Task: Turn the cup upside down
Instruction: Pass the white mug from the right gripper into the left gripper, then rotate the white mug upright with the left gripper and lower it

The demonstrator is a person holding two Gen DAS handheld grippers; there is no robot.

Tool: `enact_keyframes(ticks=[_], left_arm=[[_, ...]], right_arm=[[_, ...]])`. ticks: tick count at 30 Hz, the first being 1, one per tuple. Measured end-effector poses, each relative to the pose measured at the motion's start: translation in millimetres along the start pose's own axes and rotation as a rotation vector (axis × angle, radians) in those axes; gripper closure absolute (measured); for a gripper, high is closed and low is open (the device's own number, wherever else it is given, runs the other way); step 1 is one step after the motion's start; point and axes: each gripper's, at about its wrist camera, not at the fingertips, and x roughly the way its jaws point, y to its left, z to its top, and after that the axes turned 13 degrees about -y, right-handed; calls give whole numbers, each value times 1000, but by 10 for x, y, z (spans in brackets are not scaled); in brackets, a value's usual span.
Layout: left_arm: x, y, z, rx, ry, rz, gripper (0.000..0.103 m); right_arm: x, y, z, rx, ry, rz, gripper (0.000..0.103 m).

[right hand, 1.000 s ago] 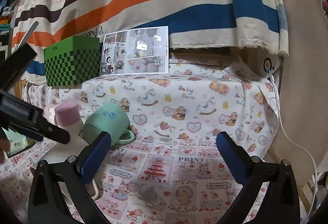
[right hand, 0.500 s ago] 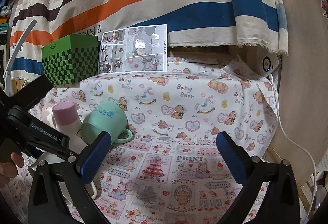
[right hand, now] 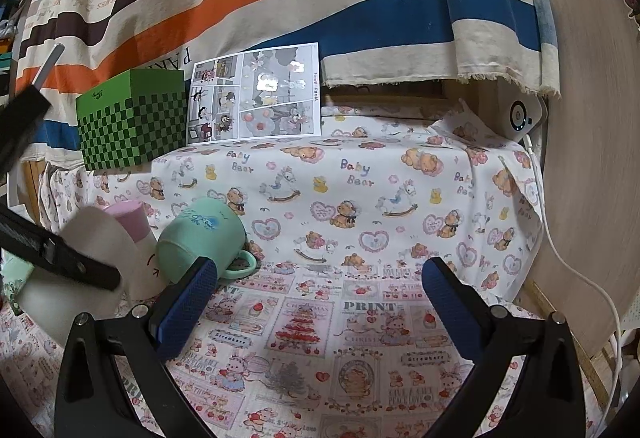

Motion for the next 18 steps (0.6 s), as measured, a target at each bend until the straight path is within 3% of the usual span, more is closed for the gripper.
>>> enact_keyframes(ticks=[7, 18], left_arm=[[-88, 31, 44, -8, -23, -52, 26], [-156, -41, -23, 61, -117, -46, 27]], right_arm=[[-7, 4, 4, -6, -3, 0, 0], [-7, 7, 9, -5, -1, -1, 0]])
